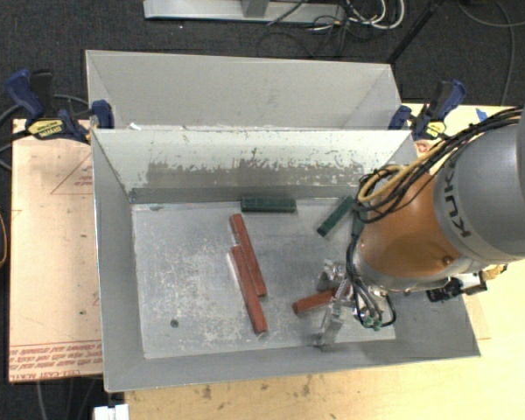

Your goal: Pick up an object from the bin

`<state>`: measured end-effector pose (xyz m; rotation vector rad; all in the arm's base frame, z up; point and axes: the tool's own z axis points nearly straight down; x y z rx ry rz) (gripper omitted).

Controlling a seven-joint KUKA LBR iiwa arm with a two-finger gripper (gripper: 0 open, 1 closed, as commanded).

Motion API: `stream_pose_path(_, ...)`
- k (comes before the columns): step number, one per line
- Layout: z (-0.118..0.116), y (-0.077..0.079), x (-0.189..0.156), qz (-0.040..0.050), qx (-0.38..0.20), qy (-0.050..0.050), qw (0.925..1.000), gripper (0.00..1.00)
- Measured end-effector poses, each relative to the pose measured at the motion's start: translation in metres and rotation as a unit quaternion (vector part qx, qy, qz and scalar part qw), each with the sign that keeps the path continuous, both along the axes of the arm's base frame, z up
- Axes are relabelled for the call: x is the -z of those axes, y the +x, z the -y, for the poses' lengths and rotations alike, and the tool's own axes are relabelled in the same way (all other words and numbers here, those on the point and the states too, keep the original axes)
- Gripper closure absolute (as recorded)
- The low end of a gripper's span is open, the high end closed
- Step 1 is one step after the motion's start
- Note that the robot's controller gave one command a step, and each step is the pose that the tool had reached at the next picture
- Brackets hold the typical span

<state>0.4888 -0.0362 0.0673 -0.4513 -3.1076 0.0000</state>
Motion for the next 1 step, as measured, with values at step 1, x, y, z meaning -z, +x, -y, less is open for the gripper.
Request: stream_pose_path(1, -0.0012, 0.0012, -0.0028, 0.0011, -0.001, 0.0, 1.0, 1.0)
